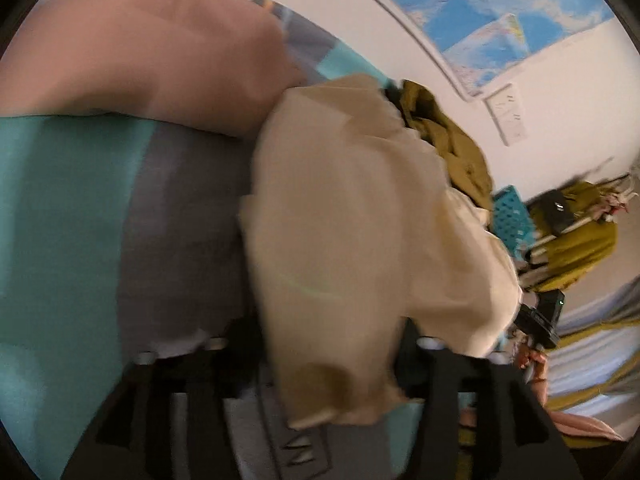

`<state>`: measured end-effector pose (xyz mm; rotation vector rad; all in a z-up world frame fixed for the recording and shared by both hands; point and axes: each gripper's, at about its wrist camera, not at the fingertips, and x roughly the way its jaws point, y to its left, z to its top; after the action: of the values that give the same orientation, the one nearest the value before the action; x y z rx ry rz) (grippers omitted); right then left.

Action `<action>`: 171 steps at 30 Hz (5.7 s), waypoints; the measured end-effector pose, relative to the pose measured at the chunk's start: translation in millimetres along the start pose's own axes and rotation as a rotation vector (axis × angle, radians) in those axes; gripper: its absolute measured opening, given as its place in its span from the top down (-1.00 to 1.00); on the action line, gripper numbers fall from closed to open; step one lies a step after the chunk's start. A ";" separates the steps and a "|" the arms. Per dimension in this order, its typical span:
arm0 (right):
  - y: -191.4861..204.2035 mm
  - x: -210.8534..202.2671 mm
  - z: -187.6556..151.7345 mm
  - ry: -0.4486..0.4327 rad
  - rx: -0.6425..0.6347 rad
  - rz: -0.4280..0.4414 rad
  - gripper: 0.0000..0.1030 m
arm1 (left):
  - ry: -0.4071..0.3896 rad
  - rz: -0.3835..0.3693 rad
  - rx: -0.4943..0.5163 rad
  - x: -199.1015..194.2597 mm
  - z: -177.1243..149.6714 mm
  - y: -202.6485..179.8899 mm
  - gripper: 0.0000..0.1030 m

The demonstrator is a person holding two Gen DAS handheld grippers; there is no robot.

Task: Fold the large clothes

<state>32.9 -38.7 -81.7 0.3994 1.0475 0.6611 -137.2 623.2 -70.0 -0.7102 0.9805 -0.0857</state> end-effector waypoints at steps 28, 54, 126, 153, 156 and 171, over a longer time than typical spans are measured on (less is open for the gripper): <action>146.8 117.0 31.4 0.007 -0.453 -0.147 0.97 | 0.023 0.436 0.454 108.4 61.4 -147.1 0.06; 87.8 44.3 52.4 -0.145 -0.287 -0.250 -0.22 | -0.089 0.256 0.332 70.1 57.8 -111.0 -0.40; 114.0 35.3 -42.6 -0.055 -0.295 -0.050 -0.19 | -0.090 0.115 0.079 6.0 -57.7 -55.2 -0.65; 57.4 -0.8 -95.0 -0.024 0.100 0.136 -0.57 | -0.176 -0.076 -0.055 31.7 -33.9 -55.7 -0.86; 58.3 2.0 -89.9 -0.055 0.116 0.105 -0.57 | -0.175 -0.032 -0.038 35.2 -30.8 -62.2 -0.86; 60.8 5.0 -83.8 -0.090 0.109 0.040 -0.56 | -0.168 0.157 0.039 46.5 -32.1 -83.5 -0.86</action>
<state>-58.8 9.4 -87.0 0.5415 0.9948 0.6175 -115.6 524.8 -66.5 -0.5931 0.8680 0.0909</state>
